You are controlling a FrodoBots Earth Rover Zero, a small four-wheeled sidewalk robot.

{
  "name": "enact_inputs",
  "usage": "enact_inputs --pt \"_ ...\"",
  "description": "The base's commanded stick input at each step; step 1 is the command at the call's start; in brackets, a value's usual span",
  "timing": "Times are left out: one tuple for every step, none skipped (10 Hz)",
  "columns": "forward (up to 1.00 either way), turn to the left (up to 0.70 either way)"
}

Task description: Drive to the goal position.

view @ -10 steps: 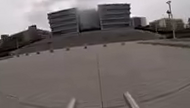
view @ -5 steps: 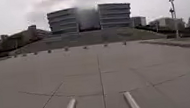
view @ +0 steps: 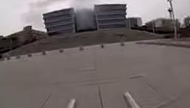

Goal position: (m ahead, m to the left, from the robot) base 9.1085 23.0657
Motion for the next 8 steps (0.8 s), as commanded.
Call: enact_inputs --pt "1.00 -0.17" --pt "1.00 -0.27" --pt "1.00 -0.11" --pt "1.00 0.00" --pt "1.00 0.00" --pt "1.00 0.00" --pt "1.00 0.00" --pt "1.00 0.00"
